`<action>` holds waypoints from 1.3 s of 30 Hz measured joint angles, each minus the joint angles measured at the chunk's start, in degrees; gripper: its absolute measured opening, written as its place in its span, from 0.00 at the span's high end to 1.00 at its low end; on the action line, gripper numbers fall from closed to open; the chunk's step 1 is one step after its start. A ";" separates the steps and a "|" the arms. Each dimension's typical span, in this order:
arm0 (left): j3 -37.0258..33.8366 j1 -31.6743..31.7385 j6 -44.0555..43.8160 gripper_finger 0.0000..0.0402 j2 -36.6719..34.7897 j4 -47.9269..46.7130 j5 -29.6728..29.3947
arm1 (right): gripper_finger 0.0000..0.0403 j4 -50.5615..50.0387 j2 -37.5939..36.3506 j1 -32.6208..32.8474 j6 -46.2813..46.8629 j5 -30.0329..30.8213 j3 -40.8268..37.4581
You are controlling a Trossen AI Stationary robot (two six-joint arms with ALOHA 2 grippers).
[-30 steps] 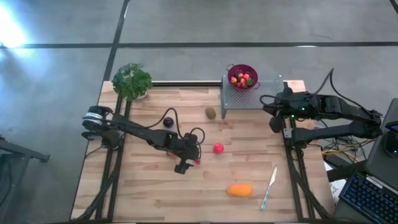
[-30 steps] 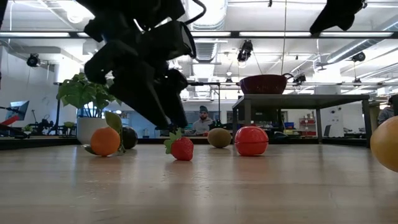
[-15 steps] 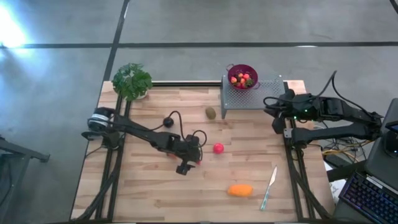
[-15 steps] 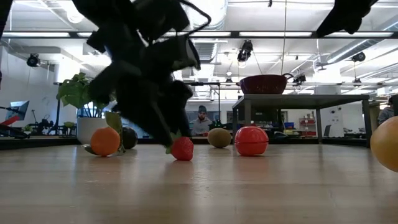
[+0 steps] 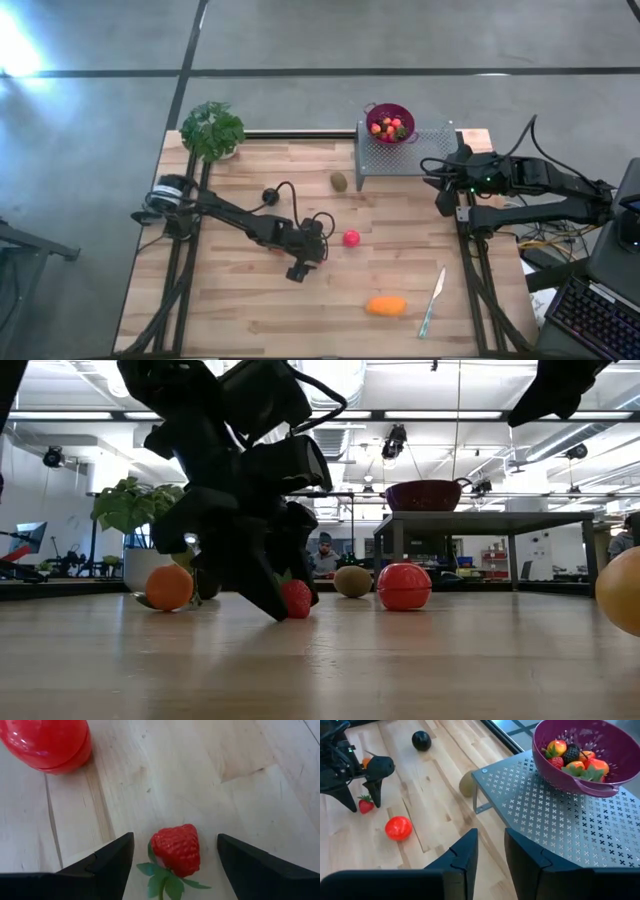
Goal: Pick & Place Fruit
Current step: Put the strawberry into the violet strainer bowl on the shelf
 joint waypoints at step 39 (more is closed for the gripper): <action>0.61 0.07 -1.34 0.60 -0.26 -1.75 -0.23 | 0.75 0.13 0.04 0.00 0.41 0.36 -0.02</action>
